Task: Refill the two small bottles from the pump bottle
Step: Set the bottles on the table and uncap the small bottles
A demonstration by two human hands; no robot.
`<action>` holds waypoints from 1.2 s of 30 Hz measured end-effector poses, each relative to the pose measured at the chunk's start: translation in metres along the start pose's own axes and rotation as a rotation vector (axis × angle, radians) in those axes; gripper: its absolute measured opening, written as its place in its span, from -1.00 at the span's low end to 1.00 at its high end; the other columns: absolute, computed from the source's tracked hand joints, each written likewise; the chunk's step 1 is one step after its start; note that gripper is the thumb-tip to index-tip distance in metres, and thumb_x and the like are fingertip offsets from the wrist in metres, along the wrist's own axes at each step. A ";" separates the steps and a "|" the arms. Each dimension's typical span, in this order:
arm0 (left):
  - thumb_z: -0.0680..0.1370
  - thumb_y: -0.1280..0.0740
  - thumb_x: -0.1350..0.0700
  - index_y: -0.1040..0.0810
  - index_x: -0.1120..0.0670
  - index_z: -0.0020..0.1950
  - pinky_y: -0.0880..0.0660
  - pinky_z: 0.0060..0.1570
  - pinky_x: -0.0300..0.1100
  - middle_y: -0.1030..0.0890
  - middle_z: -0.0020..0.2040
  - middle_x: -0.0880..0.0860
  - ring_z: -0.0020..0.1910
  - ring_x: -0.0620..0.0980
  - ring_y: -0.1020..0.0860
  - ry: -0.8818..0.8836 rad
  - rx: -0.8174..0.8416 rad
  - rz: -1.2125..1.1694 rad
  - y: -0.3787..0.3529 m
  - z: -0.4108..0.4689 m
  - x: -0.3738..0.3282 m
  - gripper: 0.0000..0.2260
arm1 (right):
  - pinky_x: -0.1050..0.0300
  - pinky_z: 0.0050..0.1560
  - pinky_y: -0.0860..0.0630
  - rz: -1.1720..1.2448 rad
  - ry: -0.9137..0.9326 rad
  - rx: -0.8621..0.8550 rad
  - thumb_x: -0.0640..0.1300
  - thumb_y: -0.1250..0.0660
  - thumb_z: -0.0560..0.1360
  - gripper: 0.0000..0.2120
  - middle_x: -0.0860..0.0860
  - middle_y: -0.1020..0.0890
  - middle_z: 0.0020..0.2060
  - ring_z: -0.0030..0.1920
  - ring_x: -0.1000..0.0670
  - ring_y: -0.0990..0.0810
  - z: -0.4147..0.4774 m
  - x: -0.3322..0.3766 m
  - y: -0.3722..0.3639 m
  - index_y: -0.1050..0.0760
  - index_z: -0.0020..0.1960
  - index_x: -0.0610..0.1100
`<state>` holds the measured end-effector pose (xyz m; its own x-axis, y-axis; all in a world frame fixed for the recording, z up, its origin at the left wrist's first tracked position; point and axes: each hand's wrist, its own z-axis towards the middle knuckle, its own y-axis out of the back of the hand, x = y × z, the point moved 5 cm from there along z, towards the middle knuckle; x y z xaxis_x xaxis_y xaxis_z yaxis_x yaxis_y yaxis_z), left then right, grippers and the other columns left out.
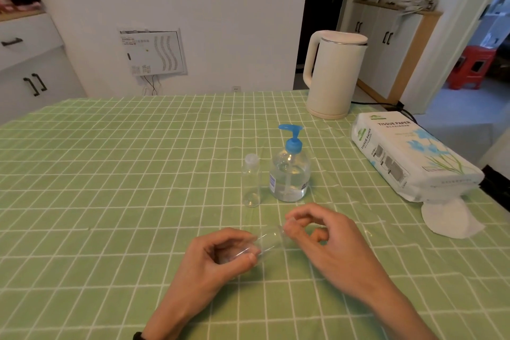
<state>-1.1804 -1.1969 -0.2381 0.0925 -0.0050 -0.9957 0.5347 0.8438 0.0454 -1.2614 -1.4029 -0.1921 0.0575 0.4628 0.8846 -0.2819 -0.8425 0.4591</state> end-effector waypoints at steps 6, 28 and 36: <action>0.41 -0.61 -0.05 -0.79 -0.01 0.06 -0.64 0.02 -0.29 -0.81 0.01 0.10 0.02 0.04 -0.78 0.061 0.042 0.004 0.000 0.003 0.002 -0.74 | 0.37 -0.28 -0.48 0.005 0.086 0.009 -0.04 -0.48 0.58 -0.90 0.22 -0.71 -0.01 -0.10 0.14 -0.67 -0.003 0.004 0.005 -0.65 0.03 0.16; 0.55 -0.46 0.28 -0.59 0.01 0.37 -0.52 0.35 0.06 -0.69 0.27 -0.07 0.25 -0.06 -0.67 0.035 -0.398 0.278 0.115 0.026 0.003 -0.59 | 0.14 0.01 -0.68 -0.527 -0.055 -0.331 -0.07 -0.52 0.55 -0.78 0.16 -0.73 -0.07 -0.12 0.22 -0.67 0.067 -0.075 0.075 -0.68 0.19 0.04; 0.58 -0.44 0.25 -0.58 -0.14 0.30 -0.53 0.34 0.01 -0.68 0.28 -0.08 0.26 -0.10 -0.65 0.085 -0.368 0.344 0.129 0.029 0.010 -0.62 | 0.16 -0.02 -0.64 -0.607 -0.091 -0.280 -0.11 -0.57 0.50 -0.71 0.16 -0.69 -0.07 -0.13 0.21 -0.64 0.074 -0.084 0.073 -0.68 0.21 0.01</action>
<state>-1.0861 -1.1040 -0.2394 0.1345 0.3366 -0.9320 0.1530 0.9222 0.3552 -1.2156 -1.5234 -0.2268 0.3612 0.7963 0.4853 -0.4112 -0.3311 0.8493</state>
